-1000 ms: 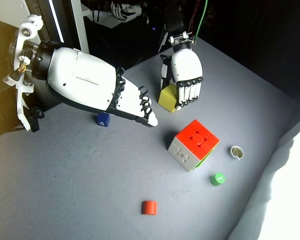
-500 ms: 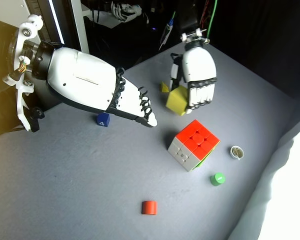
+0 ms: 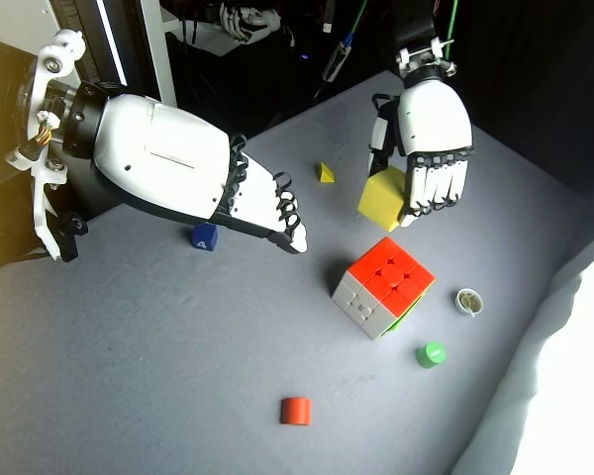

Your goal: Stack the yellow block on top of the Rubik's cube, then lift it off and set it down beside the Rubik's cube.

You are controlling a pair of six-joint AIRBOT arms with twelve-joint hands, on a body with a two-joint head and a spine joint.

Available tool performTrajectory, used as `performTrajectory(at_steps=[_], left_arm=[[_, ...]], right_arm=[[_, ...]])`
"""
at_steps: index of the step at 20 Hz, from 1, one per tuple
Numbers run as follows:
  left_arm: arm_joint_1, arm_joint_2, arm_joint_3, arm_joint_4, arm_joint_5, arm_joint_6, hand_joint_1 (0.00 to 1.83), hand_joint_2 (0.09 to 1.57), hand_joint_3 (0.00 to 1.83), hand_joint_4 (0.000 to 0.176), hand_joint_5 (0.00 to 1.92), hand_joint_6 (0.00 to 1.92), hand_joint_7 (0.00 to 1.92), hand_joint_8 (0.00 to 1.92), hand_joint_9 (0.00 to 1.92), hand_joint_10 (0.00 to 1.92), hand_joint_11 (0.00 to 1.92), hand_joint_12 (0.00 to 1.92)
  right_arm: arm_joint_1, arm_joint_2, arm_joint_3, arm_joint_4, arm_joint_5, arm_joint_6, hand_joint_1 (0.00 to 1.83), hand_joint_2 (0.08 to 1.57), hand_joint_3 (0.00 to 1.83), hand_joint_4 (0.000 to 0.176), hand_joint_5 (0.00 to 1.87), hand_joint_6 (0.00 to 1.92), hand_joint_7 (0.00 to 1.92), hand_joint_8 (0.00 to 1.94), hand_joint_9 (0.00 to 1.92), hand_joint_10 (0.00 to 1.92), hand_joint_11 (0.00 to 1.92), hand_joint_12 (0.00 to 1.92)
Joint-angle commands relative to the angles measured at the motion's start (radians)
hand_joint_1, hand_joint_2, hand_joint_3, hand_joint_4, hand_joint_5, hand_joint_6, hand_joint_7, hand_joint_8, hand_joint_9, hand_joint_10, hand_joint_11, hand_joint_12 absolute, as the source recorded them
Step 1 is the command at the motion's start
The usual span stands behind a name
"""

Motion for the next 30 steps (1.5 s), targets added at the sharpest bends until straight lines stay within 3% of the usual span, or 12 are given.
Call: performTrajectory(at_steps=[1, 4, 8, 9, 13, 17, 19, 21, 23, 27, 28, 30], left_arm=[[-0.026, 0.012, 0.012, 0.023, -0.046, 0.004, 1.23, 1.14, 0.0, 0.0, 0.95, 0.88, 0.93, 1.26, 0.8, 1.08, 0.54, 1.5], [-0.07, 0.009, 0.039, 0.045, -0.003, 0.004, 1.23, 1.14, 0.0, 0.0, 0.96, 0.86, 0.92, 1.28, 0.78, 1.12, 0.53, 1.52], [-0.116, -0.007, 0.067, 0.069, 0.033, 0.004, 1.22, 1.16, 0.0, 0.0, 0.89, 0.97, 0.92, 1.27, 0.79, 1.1, 0.55, 1.5], [-0.124, -0.009, 0.071, 0.074, 0.042, 0.004, 1.22, 1.15, 0.0, 0.0, 0.91, 0.96, 0.93, 1.25, 0.8, 1.07, 0.57, 1.47], [-0.153, -0.031, 0.096, 0.092, 0.085, 0.005, 1.22, 1.15, 0.0, 0.0, 0.94, 0.9, 0.91, 1.3, 0.77, 1.09, 0.52, 1.51], [-0.173, -0.07, 0.132, 0.106, 0.138, 0.005, 1.23, 1.15, 0.0, 0.0, 0.93, 0.91, 0.92, 1.28, 0.79, 1.11, 0.53, 1.52], [-0.177, -0.089, 0.144, 0.11, 0.148, 0.005, 1.23, 1.15, 0.0, 0.0, 0.94, 0.89, 0.92, 1.28, 0.78, 1.11, 0.53, 1.5], [-0.177, -0.11, 0.154, 0.109, 0.149, 0.005, 1.22, 1.15, 0.0, 0.0, 0.92, 0.93, 0.9, 1.29, 0.77, 1.1, 0.51, 1.52], [-0.179, -0.131, 0.163, 0.108, 0.144, 0.005, 1.24, 1.12, 0.0, 0.0, 1.0, 0.81, 0.96, 1.2, 0.83, 1.06, 0.59, 1.48], [-0.192, -0.169, 0.185, 0.113, 0.131, 0.005, 1.22, 1.14, 0.0, 0.0, 0.95, 0.89, 0.94, 1.22, 0.82, 1.04, 0.56, 1.48], [-0.197, -0.182, 0.194, 0.116, 0.13, 0.005, 1.22, 1.16, 0.0, 0.0, 0.92, 0.92, 0.9, 1.32, 0.77, 1.1, 0.5, 1.54], [-0.201, -0.203, 0.208, 0.118, 0.128, 0.006, 1.22, 1.16, 0.0, 0.0, 0.92, 0.92, 0.9, 1.31, 0.75, 1.14, 0.5, 1.56]], right_arm=[[0.009, 0.011, -0.001, 0.016, 0.072, 0.003, 0.06, 1.33, 0.0, 0.0, 0.25, 0.0, 0.23, 0.0, 0.17, 0.0, 0.0, 0.27], [0.009, 0.011, -0.001, 0.016, 0.072, 0.003, 0.11, 1.33, 0.0, 0.0, 0.28, 0.01, 0.28, 0.01, 0.22, 0.02, 0.0, 0.36], [0.009, 0.011, -0.001, 0.016, 0.072, 0.003, 0.03, 1.35, 0.0, 0.0, 0.24, 0.0, 0.25, 0.0, 0.17, 0.01, 0.0, 0.24], [0.009, 0.011, -0.001, 0.016, 0.073, 0.003, 0.02, 1.35, 0.0, 0.0, 0.22, 0.01, 0.24, 0.0, 0.18, 0.01, 0.0, 0.33], [0.008, 0.011, -0.002, 0.016, 0.073, 0.003, 0.01, 1.35, 0.0, 0.0, 0.22, 0.01, 0.23, 0.01, 0.18, 0.01, 0.0, 0.37], [0.008, 0.011, -0.002, 0.018, 0.075, 0.009, 0.0, 1.35, 0.0, 0.0, 0.18, 0.0, 0.18, 0.0, 0.13, 0.0, 0.0, 0.25], [0.008, 0.011, -0.002, 0.028, 0.077, 0.009, 0.0, 1.35, 0.0, 0.0, 0.18, 0.0, 0.18, 0.0, 0.13, 0.0, 0.0, 0.24], [0.009, 0.011, -0.003, 0.037, 0.078, 0.009, 0.0, 1.35, 0.0, 0.0, 0.21, 0.01, 0.21, 0.01, 0.16, 0.01, 0.0, 0.35], [0.009, 0.011, -0.003, 0.037, 0.078, 0.009, 0.0, 1.35, 0.0, 0.0, 0.21, 0.01, 0.22, 0.01, 0.17, 0.01, 0.0, 0.36], [0.011, 0.011, -0.003, 0.037, 0.077, 0.008, 0.0, 1.35, 0.0, 0.0, 0.22, 0.01, 0.22, 0.01, 0.17, 0.01, 0.0, 0.35], [0.012, 0.011, -0.003, 0.037, 0.077, 0.008, 0.0, 1.35, 0.0, 0.0, 0.21, 0.01, 0.21, 0.0, 0.16, 0.01, 0.0, 0.29], [0.014, 0.011, -0.003, 0.037, 0.077, 0.008, 0.0, 1.35, 0.0, 0.0, 0.19, 0.0, 0.2, 0.0, 0.15, 0.0, 0.0, 0.25]])
